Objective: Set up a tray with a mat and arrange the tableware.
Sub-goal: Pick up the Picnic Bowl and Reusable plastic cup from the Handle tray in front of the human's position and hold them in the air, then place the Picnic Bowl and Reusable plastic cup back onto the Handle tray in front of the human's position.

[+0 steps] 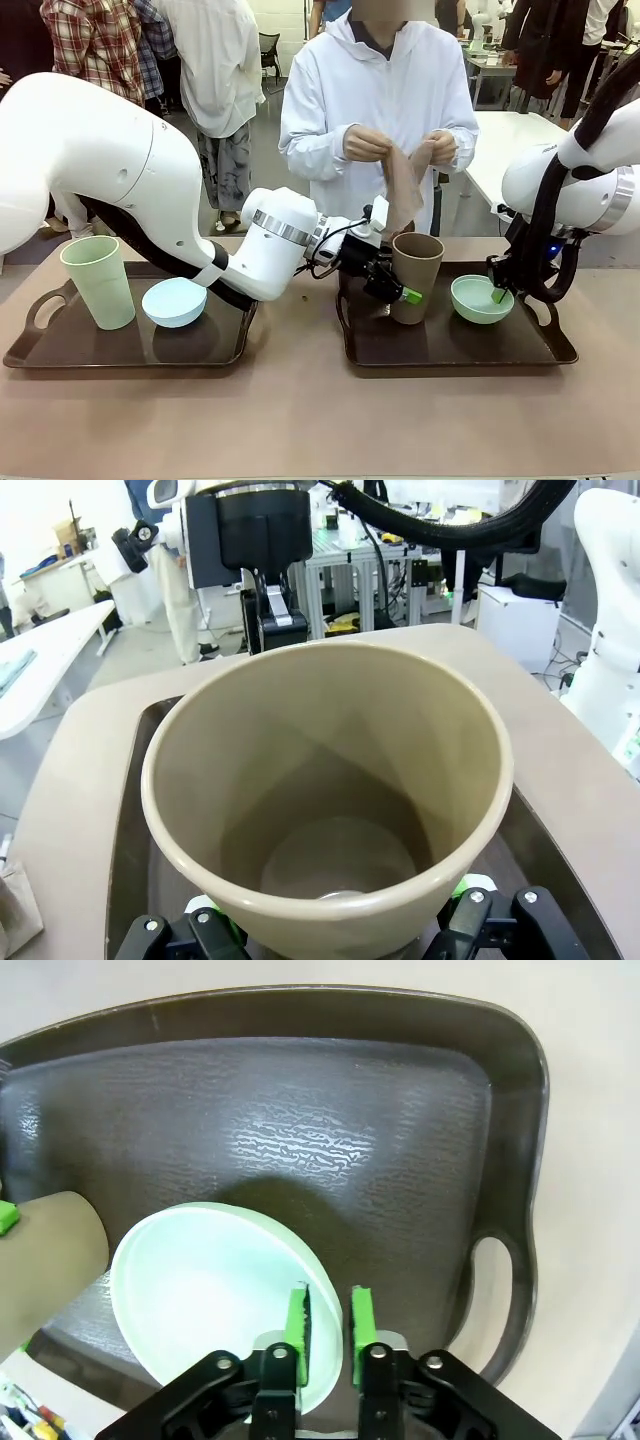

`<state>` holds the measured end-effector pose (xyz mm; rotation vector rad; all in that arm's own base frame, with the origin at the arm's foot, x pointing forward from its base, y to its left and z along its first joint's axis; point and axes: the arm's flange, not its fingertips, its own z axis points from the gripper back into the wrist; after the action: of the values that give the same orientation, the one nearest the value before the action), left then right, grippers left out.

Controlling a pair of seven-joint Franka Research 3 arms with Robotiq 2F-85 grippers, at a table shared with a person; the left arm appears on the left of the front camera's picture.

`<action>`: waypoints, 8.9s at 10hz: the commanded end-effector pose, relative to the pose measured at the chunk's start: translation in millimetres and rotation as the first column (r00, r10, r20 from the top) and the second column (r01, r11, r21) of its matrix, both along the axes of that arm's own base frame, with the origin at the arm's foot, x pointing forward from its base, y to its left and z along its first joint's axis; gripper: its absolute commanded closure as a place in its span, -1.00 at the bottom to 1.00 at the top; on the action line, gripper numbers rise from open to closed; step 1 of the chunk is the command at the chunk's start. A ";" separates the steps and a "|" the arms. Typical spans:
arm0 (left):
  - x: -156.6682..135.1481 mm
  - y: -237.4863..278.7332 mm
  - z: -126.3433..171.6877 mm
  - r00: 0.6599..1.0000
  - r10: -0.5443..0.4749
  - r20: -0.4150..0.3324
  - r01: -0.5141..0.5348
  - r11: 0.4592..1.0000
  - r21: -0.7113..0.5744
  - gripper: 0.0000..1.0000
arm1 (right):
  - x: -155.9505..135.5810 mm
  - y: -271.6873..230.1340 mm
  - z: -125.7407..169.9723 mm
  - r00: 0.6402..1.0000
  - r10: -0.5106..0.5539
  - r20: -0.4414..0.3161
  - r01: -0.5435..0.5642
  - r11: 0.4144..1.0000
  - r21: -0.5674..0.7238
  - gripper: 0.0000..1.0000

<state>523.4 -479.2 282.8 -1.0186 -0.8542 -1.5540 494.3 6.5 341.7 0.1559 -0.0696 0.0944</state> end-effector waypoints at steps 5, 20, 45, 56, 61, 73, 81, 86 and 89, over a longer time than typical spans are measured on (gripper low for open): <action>-9.5 14.0 10.9 0.999 0.047 -0.010 -0.048 0.998 -0.035 0.49 | -0.9 2.4 12.0 0.999 0.005 -0.046 -0.005 1.000 -0.011 1.00; -101.0 43.5 182.4 0.970 0.197 0.143 -0.190 0.980 -0.063 0.49 | -98.2 -5.1 204.6 0.988 0.044 0.148 -0.052 0.997 0.054 1.00; -101.0 43.5 182.4 0.970 0.197 0.143 -0.190 0.980 -0.063 0.49 | -98.2 -5.1 204.6 0.988 0.044 0.148 -0.052 0.997 0.054 1.00; -55.7 49.5 74.8 0.977 0.197 0.081 -0.182 0.971 -0.157 -0.70 | -45.7 9.1 96.5 0.994 0.096 0.047 -0.097 0.995 0.004 0.92; -45.5 37.4 16.6 0.977 0.169 0.133 -0.154 0.981 -0.118 -0.70 | -20.3 6.7 36.5 0.993 0.095 0.067 -0.094 0.995 -0.011 0.92; -37.0 29.3 3.5 0.982 0.158 0.107 -0.150 0.985 -0.080 -0.70 | -3.8 8.6 6.8 0.996 0.086 -0.002 -0.086 0.996 0.001 0.92; -30.4 28.7 -4.4 0.982 0.182 0.056 -0.179 0.982 -0.055 -1.00 | -0.5 4.9 2.5 0.995 0.093 -0.022 -0.094 0.996 -0.014 -0.36; -39.0 68.0 2.7 0.973 0.230 0.025 -0.231 0.962 0.143 -1.00 | -53.1 -10.1 39.8 0.991 0.124 0.053 -0.118 0.987 -0.107 -1.00; -56.4 99.5 34.0 0.957 0.278 0.087 -0.292 0.915 0.279 -1.00 | -71.4 -19.3 58.6 0.984 0.167 0.059 -0.162 0.984 -0.072 -0.75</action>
<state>480.3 -388.7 292.5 -0.6873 -0.8062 -1.3916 430.1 -7.5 397.3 0.0806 -0.1256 0.2342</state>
